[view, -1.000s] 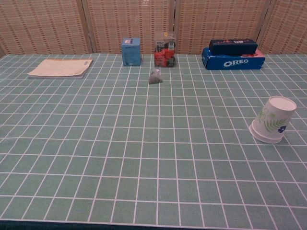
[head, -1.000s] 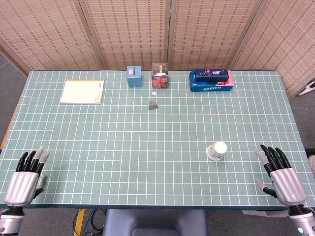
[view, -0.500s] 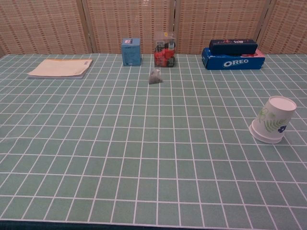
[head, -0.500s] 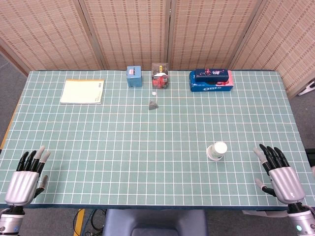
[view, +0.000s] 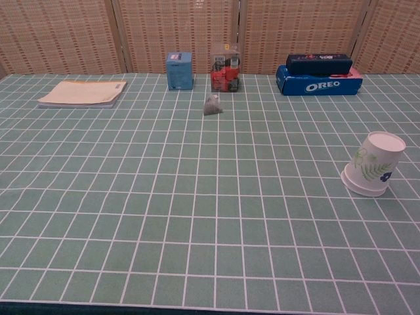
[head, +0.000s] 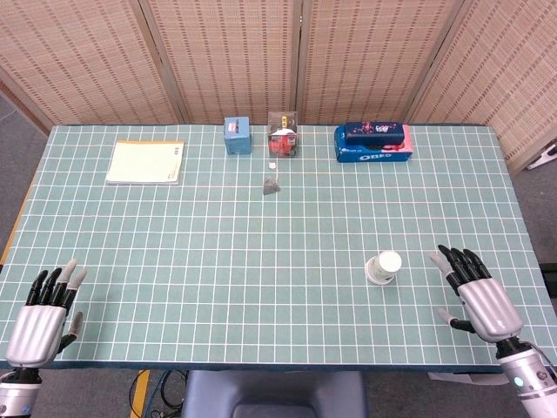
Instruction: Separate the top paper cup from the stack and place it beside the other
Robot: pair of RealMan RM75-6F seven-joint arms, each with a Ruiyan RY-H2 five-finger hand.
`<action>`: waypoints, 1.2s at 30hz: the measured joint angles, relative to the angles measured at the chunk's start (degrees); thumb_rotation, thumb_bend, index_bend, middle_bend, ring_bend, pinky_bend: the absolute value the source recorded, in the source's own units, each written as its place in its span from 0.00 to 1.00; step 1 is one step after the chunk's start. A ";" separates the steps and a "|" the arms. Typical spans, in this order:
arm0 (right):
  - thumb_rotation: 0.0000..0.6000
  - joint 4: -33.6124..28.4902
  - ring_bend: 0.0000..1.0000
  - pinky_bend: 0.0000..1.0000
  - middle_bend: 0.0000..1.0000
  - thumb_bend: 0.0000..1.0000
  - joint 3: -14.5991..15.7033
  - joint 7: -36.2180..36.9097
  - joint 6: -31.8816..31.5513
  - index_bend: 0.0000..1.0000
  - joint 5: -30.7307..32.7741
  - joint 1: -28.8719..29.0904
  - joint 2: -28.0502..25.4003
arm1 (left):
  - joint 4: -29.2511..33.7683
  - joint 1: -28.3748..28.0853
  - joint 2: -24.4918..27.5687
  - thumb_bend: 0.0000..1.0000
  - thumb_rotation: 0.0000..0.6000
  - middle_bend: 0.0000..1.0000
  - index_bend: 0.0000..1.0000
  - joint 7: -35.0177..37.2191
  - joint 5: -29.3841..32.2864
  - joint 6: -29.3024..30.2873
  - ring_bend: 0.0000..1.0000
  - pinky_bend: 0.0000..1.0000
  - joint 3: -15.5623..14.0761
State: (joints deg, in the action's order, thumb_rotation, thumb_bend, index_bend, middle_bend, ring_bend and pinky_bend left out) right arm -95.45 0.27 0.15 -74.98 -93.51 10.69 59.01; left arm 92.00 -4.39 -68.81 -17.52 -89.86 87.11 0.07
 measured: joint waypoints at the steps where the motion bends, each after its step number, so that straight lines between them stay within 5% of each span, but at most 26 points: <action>1: 1.00 -0.74 0.00 0.00 0.00 0.20 -0.21 -0.04 1.46 0.05 0.46 0.85 -0.57 | -0.01 0.02 0.03 0.50 1.00 0.00 0.00 0.01 0.09 -0.04 0.00 0.00 0.02; 16: 1.00 -7.14 0.00 0.00 0.00 0.20 -4.75 -2.14 18.69 0.05 12.10 12.21 -4.88 | 0.24 0.49 0.42 0.49 1.00 0.00 0.00 0.67 -0.24 0.72 0.00 0.00 -0.02; 36: 1.00 -5.66 0.00 0.00 0.00 0.21 -6.05 -5.43 25.95 0.13 20.86 18.36 -1.79 | 0.45 0.74 0.73 0.49 1.00 0.00 0.00 1.20 -0.70 1.11 0.00 0.00 0.00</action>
State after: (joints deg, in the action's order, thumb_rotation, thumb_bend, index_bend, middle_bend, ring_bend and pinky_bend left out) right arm -101.12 -5.79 -5.29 -49.03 -72.65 29.05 57.22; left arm 92.44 -3.65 -68.08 -16.33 -90.56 88.22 0.08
